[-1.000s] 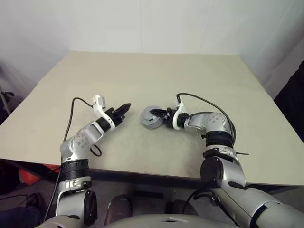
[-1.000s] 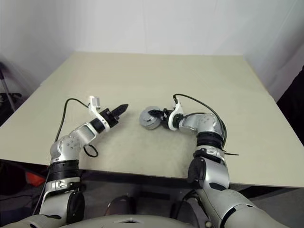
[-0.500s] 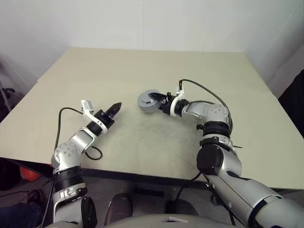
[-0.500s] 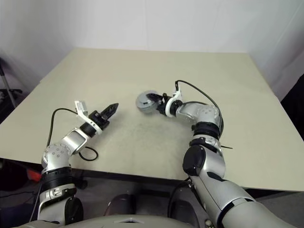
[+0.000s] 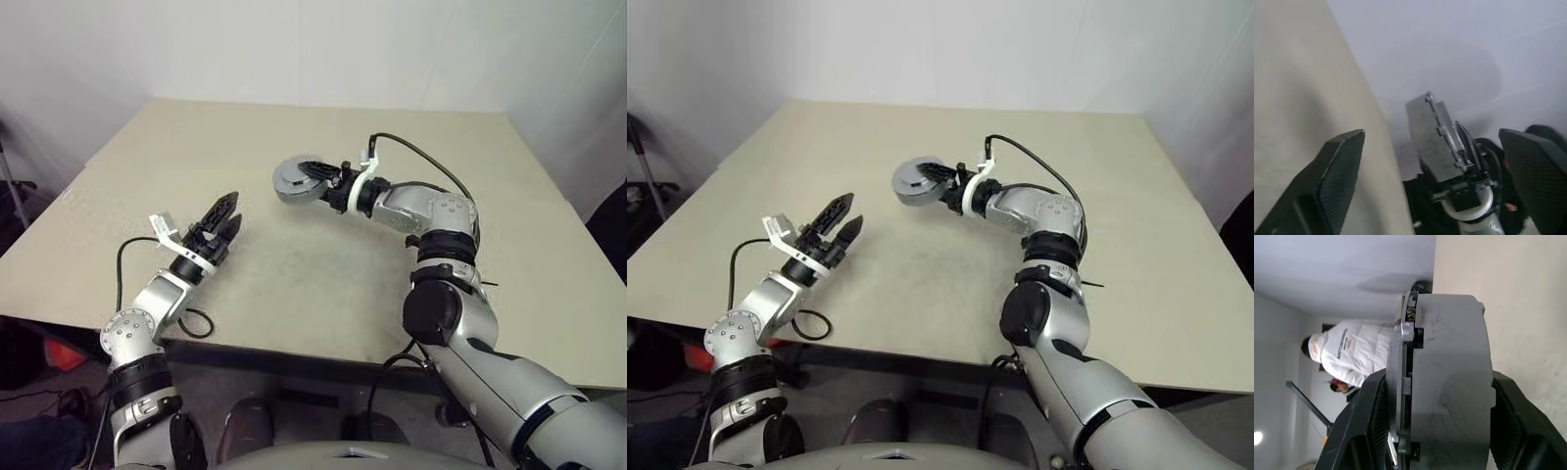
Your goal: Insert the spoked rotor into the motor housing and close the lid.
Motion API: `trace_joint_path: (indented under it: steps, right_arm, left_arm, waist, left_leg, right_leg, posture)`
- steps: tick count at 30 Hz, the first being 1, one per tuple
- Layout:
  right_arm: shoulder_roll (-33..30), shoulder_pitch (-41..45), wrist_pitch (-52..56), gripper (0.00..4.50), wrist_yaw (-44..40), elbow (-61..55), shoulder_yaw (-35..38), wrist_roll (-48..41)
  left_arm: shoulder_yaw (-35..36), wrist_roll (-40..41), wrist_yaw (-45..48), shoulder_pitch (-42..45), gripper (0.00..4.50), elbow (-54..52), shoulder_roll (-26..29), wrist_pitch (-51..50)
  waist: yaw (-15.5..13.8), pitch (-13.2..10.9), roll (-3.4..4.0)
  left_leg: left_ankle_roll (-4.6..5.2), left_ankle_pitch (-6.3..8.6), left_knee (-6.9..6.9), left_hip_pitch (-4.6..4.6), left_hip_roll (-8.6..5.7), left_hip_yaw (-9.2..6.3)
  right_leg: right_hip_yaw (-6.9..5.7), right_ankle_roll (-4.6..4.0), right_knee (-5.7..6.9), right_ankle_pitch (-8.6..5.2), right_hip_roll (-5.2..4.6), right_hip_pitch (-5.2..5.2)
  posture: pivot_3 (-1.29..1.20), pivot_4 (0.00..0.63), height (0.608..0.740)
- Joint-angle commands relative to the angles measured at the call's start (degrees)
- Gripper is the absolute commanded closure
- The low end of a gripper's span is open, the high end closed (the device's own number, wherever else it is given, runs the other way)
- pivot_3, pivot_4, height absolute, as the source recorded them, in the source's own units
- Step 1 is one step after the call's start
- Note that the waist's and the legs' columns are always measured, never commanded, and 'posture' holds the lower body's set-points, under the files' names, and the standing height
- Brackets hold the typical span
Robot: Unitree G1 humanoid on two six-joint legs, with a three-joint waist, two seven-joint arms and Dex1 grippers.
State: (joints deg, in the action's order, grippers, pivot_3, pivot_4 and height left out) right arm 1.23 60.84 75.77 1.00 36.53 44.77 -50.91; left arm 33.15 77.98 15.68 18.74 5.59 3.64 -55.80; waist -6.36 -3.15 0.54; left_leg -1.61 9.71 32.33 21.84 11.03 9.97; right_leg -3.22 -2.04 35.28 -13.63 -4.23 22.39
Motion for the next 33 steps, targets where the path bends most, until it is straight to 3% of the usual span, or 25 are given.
trace_joint_path:
  steps: [1,11,19,22,27,33]
  right_arm:
    - [1.57,1.64,2.39,2.26,0.82,-5.18,-0.01,-5.24]
    - [4.54,-0.01,5.55,2.26,4.75,-10.46,-0.92,-8.7]
    - [4.51,-0.59,4.23,2.26,5.23,-10.25,-1.89,-8.29]
    - [4.66,-0.94,3.71,2.26,5.34,-10.43,-2.21,-8.41]
    - [4.71,-1.51,2.86,2.26,5.06,-10.62,-3.16,-8.4]
    - [4.24,-2.23,1.74,2.26,3.88,-10.97,-4.81,-8.05]
  left_arm:
    - [-0.32,6.36,-1.68,2.13,0.01,2.28,-0.4,-1.82]
    - [-2.35,8.66,0.01,8.6,0.01,9.83,-1.18,-1.52]
    - [-4.5,4.52,2.67,11.18,0.01,13.36,0.37,-0.88]
    - [-4.32,4.38,3.01,10.97,0.59,13.53,0.3,-0.54]
    - [-4.0,4.18,3.22,10.54,2.2,13.42,0.1,-0.19]
    - [-4.13,3.71,2.65,9.86,2.2,13.26,0.15,-0.41]
  waist:
    - [-0.15,0.0,0.0]
    - [-1.02,0.0,-0.01]
    - [-0.88,0.0,-0.01]
    - [-0.9,0.0,-0.01]
    - [-0.92,0.0,-0.01]
    - [-0.92,0.0,-0.01]
  left_leg:
    - [0.0,0.0,0.02,0.0,0.0,0.0]
    - [-0.02,-0.01,0.06,-0.01,-0.03,-0.02]
    - [-0.02,-0.01,0.09,0.0,-0.04,-0.04]
    - [-0.02,-0.01,0.1,0.0,-0.04,-0.04]
    - [-0.02,-0.01,0.13,0.01,-0.05,-0.05]
    - [-0.02,-0.01,0.23,0.0,-0.04,-0.07]
  right_leg:
    - [0.0,0.0,0.03,0.0,0.0,0.01]
    - [0.03,0.04,0.08,0.02,-0.01,0.0]
    - [0.03,0.09,0.1,0.04,-0.03,0.0]
    - [0.03,0.09,0.11,0.04,-0.03,0.0]
    - [0.03,0.09,0.15,0.04,-0.04,0.0]
    - [0.03,0.09,0.23,0.04,-0.04,-0.02]
  posture:
    - [0.0,0.0,0.74]
    - [0.0,0.0,0.74]
    - [0.0,0.0,0.74]
    - [0.0,0.0,0.74]
    - [0.0,0.0,0.74]
    - [0.0,0.0,0.74]
